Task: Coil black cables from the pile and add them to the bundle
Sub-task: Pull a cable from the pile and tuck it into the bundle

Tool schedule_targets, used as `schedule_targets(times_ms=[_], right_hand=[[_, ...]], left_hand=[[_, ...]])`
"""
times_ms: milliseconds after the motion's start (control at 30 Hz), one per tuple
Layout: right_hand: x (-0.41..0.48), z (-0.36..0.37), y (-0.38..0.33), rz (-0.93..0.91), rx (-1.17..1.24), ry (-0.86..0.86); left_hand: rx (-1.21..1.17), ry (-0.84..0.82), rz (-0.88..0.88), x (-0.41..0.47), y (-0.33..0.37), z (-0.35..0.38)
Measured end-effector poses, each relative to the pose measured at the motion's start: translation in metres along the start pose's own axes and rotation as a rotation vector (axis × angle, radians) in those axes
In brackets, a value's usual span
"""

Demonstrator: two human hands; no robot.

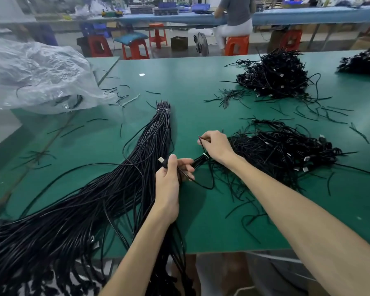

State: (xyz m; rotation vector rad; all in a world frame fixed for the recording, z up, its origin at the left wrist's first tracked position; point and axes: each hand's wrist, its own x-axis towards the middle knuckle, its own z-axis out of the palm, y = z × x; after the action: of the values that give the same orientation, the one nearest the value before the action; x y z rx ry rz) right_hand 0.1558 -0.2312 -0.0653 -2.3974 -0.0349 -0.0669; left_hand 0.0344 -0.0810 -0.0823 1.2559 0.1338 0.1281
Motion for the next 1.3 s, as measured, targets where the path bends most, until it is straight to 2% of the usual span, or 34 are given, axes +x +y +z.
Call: schedule_targets(times_ms=[133,433,767,967,1033,1100,1200,1300], right_hand=[[-0.001,0.001,0.003,0.01,0.129,0.051],[-0.004,0.01,-0.005,0.057,0.141,0.129],[0.012,-0.008,-0.014,0.298,0.333,0.1],[0.019,-0.019,-0.018,0.297,0.374,0.076],[0.016,-0.022,-0.017,0.195,0.291,0.065],[0.009,-0.024,-0.019,0.005,0.154,0.015],[-0.006,-0.026,-0.026,-0.34,-0.22,-0.052],[-0.024,-0.024,-0.028,-0.766,-0.583,0.109]], left_hand=[[-0.004,0.001,-0.002,0.0,0.0,0.0],[-0.006,-0.014,-0.021,-0.001,0.001,0.0],[0.009,-0.032,-0.044,-0.003,0.002,0.0],[0.195,-0.135,0.017,-0.006,-0.002,0.007],[0.229,-0.121,0.03,-0.006,-0.003,0.007],[0.195,-0.1,0.019,-0.005,-0.003,0.006],[0.112,-0.043,-0.001,-0.001,-0.003,0.005],[0.052,0.013,-0.01,0.002,-0.004,0.004]])
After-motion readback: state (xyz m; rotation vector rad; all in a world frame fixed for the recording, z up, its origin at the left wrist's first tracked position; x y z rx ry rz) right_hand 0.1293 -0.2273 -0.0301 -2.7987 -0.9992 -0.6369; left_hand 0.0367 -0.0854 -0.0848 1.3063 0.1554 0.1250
